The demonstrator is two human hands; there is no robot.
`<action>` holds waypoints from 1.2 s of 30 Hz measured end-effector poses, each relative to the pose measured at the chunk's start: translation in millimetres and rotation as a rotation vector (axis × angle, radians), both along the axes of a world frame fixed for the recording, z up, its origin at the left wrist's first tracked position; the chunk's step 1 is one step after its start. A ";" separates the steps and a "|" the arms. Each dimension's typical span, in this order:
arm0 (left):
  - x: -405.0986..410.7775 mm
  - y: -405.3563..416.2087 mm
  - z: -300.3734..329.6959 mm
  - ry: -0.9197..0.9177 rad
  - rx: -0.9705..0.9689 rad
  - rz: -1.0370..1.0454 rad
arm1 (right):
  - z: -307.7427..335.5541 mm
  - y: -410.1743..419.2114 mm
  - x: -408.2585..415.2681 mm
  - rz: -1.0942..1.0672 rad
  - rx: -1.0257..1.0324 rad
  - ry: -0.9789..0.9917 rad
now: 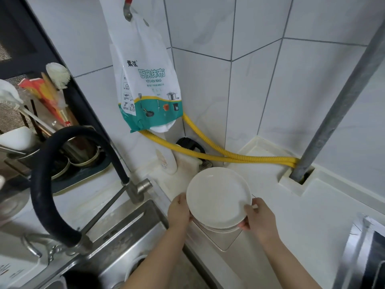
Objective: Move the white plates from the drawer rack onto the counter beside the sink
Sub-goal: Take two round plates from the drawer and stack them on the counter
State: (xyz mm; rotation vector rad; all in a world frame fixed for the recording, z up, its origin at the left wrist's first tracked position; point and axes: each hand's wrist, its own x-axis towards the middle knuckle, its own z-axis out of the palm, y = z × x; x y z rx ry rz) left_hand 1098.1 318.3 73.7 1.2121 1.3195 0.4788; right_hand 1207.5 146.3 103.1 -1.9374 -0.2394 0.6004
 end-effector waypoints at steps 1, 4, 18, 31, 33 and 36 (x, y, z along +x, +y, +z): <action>-1.7 0.0 1.1 -0.021 -0.001 0.006 | -1.3 4.0 -0.1 -0.005 -0.005 0.011; -5.6 -1.6 2.1 -0.056 0.017 0.006 | -5.3 11.3 -0.2 0.001 -0.035 -0.012; -0.9 -5.0 -9.2 0.006 0.140 -0.097 | -19.7 11.0 8.6 0.022 -0.150 -0.104; -9.0 -10.3 -3.7 0.131 0.250 -0.256 | -21.9 -0.3 5.4 0.137 -0.244 -0.117; -20.9 -16.3 -4.8 0.136 0.239 -0.311 | -19.8 -6.1 -0.1 0.196 -0.265 -0.108; -45.7 -27.5 -11.3 0.243 0.245 -0.388 | -16.2 -15.9 -14.8 0.282 -0.278 -0.125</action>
